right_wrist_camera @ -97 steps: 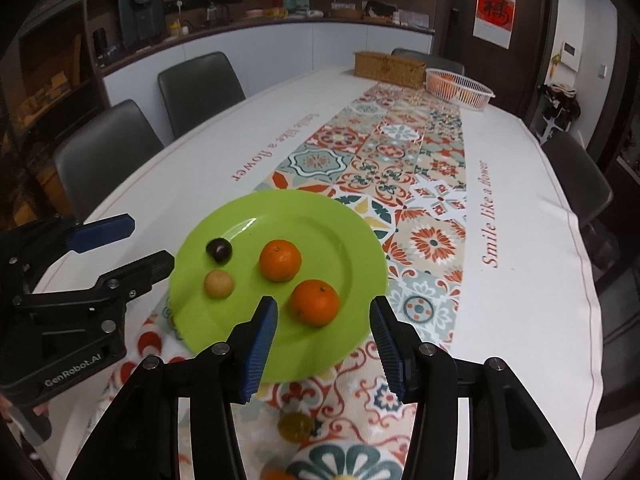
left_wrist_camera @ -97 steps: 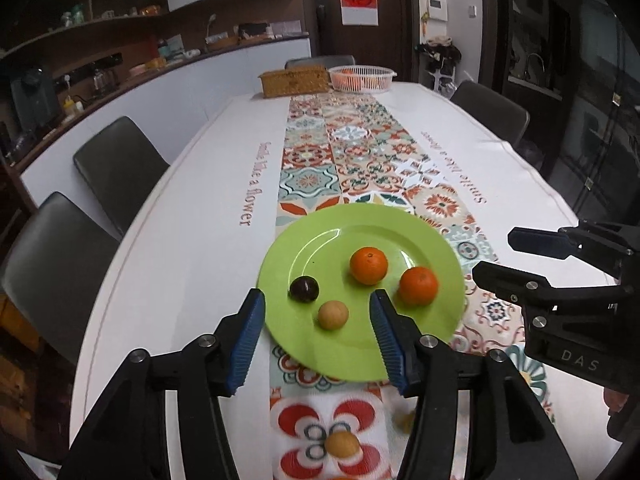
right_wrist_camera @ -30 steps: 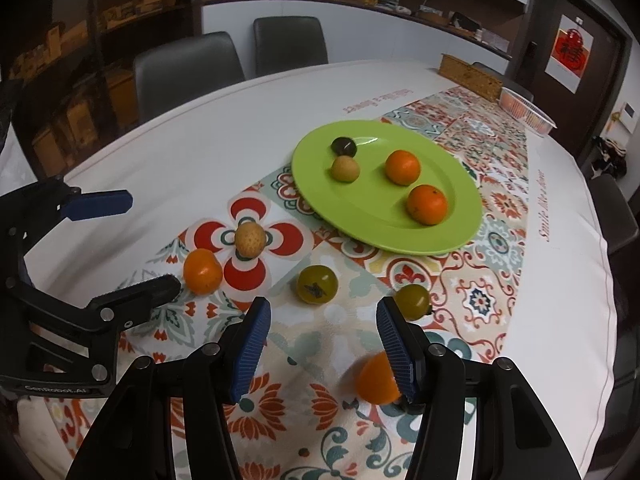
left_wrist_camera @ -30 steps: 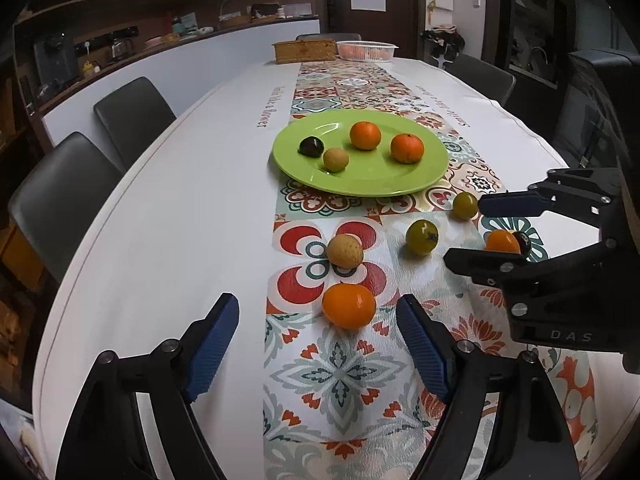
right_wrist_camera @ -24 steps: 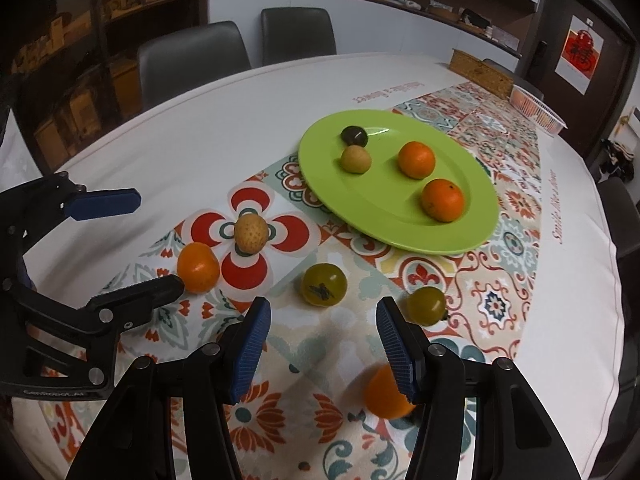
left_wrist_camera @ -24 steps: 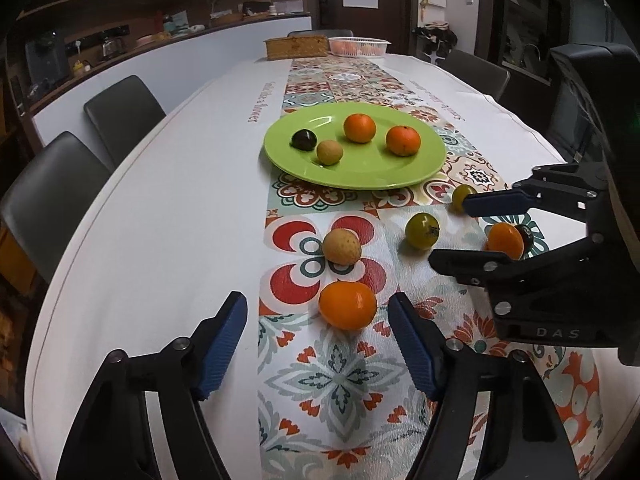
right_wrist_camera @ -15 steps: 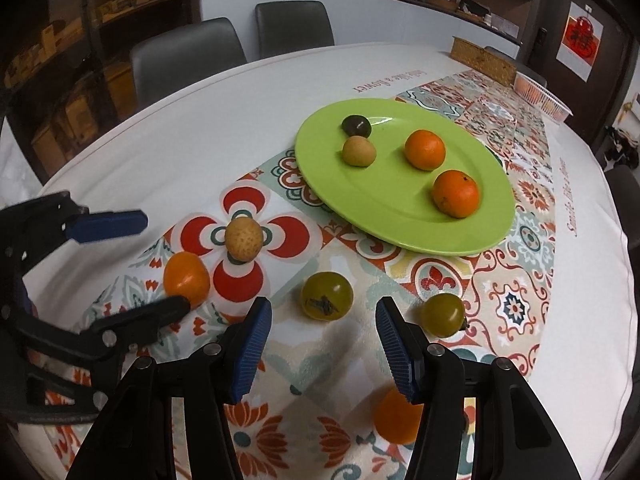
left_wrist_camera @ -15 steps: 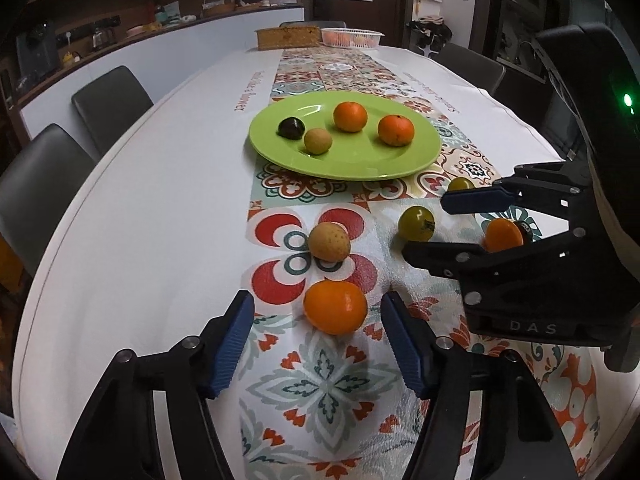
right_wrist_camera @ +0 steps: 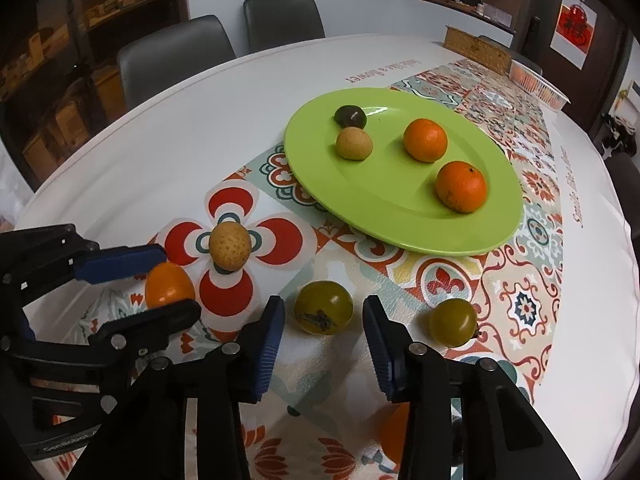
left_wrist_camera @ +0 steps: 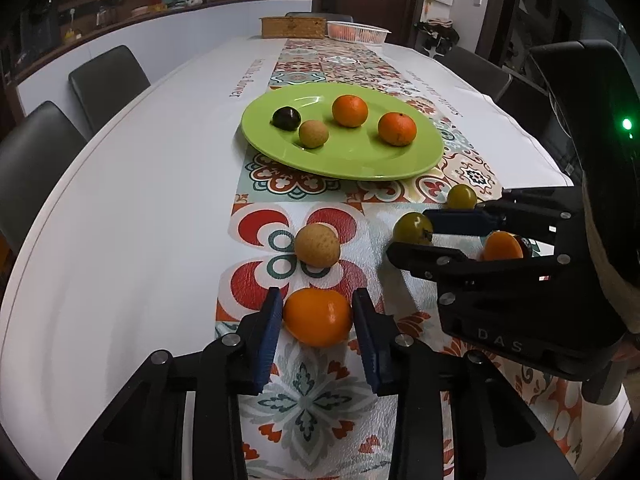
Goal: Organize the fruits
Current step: 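Grasp the small tangerine with left tool while right tool grasps a green tomato, then carry tangerine and green tomato onto the green plate and open both tools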
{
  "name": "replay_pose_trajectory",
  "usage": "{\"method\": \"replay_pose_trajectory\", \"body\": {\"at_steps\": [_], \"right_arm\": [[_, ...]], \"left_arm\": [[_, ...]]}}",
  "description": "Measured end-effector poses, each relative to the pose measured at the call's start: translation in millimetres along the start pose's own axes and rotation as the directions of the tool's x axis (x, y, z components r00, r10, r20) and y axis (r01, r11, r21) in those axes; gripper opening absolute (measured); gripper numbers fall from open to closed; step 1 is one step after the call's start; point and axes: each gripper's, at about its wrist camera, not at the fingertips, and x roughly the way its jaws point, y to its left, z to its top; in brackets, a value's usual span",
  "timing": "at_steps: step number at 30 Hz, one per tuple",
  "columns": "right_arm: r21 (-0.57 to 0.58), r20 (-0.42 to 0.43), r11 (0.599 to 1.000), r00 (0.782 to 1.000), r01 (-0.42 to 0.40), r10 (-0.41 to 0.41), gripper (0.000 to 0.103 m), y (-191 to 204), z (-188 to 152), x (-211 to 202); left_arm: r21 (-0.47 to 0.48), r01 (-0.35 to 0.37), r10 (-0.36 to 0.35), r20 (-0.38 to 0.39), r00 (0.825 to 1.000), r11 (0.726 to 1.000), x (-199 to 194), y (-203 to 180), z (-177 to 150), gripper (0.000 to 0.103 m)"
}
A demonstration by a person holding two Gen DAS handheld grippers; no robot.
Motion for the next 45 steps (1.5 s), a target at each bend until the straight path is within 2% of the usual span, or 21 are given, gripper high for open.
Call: {"method": "replay_pose_trajectory", "body": {"at_steps": [4, 11, 29, 38, 45], "right_arm": [[0.018, -0.002, 1.0, 1.0, -0.012, 0.012, 0.031, -2.4, -1.3, 1.3], [0.04, 0.018, 0.999, 1.0, -0.017, 0.016, 0.03, -5.1, -2.4, -1.6], [0.081, 0.159, 0.997, 0.987, -0.004, -0.008, 0.03, -11.1, -7.0, -69.2], [0.113, 0.22, 0.994, 0.975, 0.006, -0.031, 0.03, -27.5, 2.6, -89.9], [0.143, 0.23, 0.99, 0.972, 0.013, -0.046, 0.03, -50.5, 21.6, -88.0]], "left_arm": [[-0.012, 0.0, 0.0, -0.002, 1.0, 1.0, -1.0, 0.5, -0.4, 0.035], [-0.029, -0.012, 0.012, 0.022, 1.0, 1.0, -12.2, 1.0, 0.5, 0.035], [-0.017, -0.027, 0.029, 0.129, 0.991, 0.999, -55.4, -18.7, 18.4, 0.035], [0.018, -0.034, 0.03, 0.192, 0.981, 0.999, -66.1, -29.7, 45.0, 0.035], [0.032, -0.021, 0.014, 0.21, 0.978, 0.999, -54.2, -29.4, 77.1, 0.035]]}}
